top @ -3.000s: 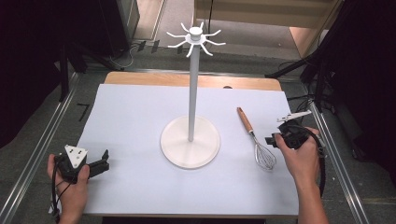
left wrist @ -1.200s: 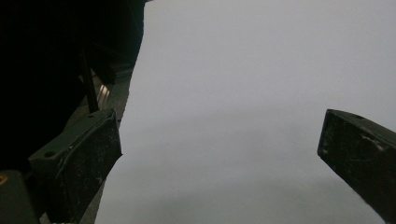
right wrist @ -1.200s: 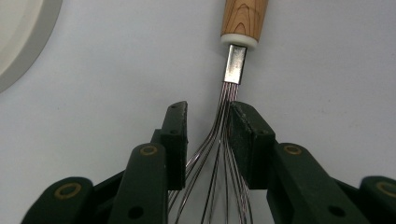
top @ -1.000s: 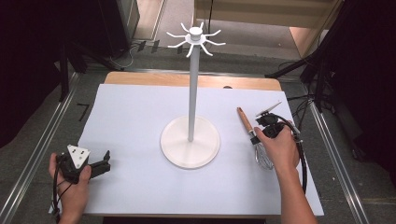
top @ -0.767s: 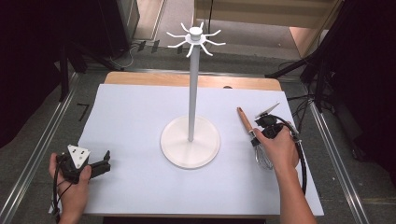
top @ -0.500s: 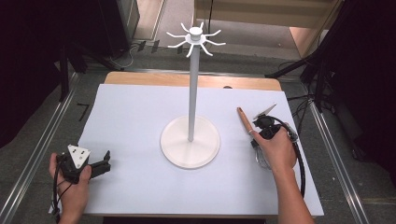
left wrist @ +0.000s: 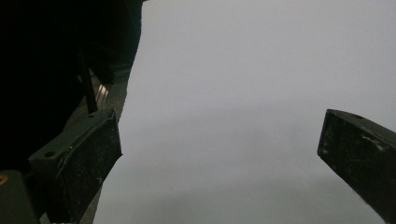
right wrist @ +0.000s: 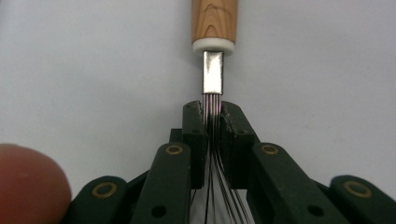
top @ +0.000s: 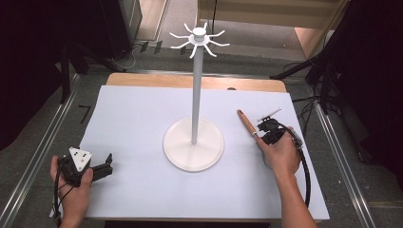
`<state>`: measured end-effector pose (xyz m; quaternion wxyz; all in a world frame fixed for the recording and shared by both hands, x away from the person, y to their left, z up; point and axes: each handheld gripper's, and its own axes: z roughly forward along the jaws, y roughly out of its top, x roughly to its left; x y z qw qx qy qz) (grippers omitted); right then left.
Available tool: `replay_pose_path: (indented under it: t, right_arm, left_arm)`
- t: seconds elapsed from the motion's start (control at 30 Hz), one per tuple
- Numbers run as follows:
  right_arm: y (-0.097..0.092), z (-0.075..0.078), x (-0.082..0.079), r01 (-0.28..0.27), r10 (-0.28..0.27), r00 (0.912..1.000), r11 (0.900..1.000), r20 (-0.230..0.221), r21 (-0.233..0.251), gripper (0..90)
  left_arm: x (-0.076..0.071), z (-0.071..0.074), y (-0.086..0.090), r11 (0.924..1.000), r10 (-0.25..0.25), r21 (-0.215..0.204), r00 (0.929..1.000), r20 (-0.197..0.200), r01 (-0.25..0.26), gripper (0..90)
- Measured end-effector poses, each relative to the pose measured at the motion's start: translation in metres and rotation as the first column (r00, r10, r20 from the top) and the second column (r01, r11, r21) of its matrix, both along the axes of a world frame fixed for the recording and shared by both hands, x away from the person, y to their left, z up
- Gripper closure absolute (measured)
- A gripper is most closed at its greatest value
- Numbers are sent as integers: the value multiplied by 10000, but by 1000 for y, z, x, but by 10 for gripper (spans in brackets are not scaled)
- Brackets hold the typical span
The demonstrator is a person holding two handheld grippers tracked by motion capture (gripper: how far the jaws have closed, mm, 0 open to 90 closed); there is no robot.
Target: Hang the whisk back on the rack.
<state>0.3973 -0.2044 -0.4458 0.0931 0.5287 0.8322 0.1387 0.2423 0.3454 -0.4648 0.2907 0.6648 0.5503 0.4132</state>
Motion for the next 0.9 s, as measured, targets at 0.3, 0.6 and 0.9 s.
replay_pose_path:
  t: [0.3,0.6,0.9]
  right_arm:
    - [-1,6,-9,-307,271,9968,9984,746,476,847]
    - [-4,17,-18,-927,653,9830,9832,1716,1570,847]
    - [-1,29,-27,-1334,624,9565,9623,2849,2369,848]
  left_arm:
    - [0,0,0,10000,-19,30,10000,-13,19,2]
    - [0,0,0,10000,-10,63,10000,-46,10,2]
    - [0,0,0,10000,13,35,10000,1,-13,2]
